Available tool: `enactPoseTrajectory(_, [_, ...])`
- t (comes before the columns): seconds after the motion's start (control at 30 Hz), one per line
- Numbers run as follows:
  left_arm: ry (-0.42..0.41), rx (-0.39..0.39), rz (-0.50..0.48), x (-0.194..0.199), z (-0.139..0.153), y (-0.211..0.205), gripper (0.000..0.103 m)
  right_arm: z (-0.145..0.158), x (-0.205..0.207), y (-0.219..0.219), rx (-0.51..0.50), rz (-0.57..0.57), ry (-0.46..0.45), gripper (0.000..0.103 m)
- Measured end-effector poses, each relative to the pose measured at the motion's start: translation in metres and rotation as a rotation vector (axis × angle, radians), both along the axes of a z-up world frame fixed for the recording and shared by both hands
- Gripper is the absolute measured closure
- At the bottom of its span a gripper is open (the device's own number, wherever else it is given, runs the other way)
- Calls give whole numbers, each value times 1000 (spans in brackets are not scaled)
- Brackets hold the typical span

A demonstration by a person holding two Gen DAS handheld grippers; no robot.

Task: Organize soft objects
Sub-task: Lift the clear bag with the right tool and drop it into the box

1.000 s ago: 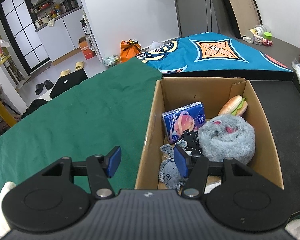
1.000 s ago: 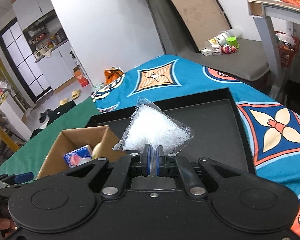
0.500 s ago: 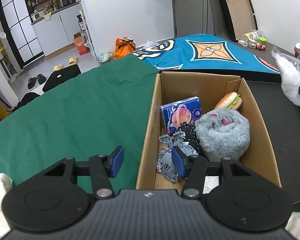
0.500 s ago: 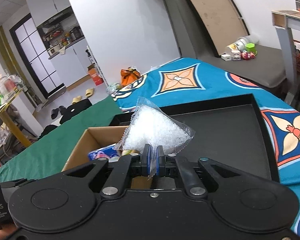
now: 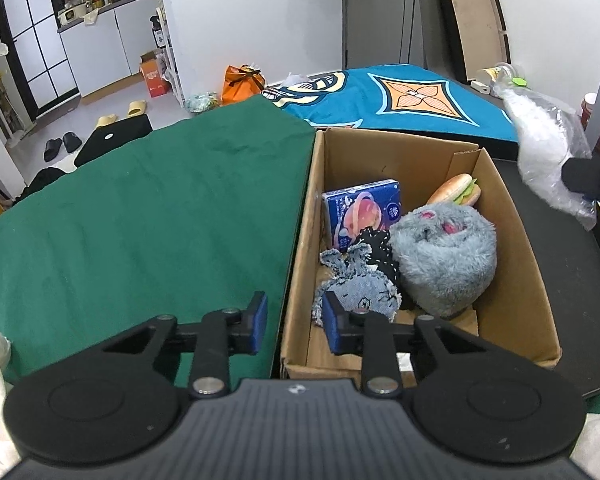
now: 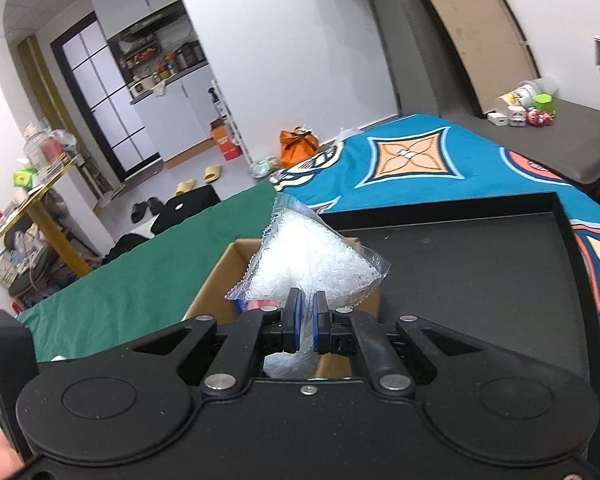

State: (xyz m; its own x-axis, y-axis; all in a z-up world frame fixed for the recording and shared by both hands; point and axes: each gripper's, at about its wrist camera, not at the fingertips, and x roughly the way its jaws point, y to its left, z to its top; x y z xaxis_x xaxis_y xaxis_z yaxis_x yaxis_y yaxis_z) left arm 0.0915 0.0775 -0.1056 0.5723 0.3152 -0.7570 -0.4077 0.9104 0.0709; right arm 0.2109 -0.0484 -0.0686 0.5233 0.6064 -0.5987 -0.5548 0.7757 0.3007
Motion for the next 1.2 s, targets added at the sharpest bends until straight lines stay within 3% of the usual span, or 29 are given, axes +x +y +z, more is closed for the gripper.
enactPoseTrajectory(0.3, [-16, -36, 10, -4, -3, 7, 93, 1, -23, 18, -19, 83, 4, 98])
enactPoseTrajectory(0.53, [-26, -35, 12, -5, -2, 5, 93, -1, -32, 8, -43, 83, 25, 97])
enactPoseTrajectory(0.67, [-25, -31, 15, -5, -1, 4, 93, -5, -29, 4, -14, 93, 88, 93])
enactPoseTrajectory(1.2, [-1, -11, 10, 0, 2, 0, 90, -13, -11, -25, 8, -2, 118, 85])
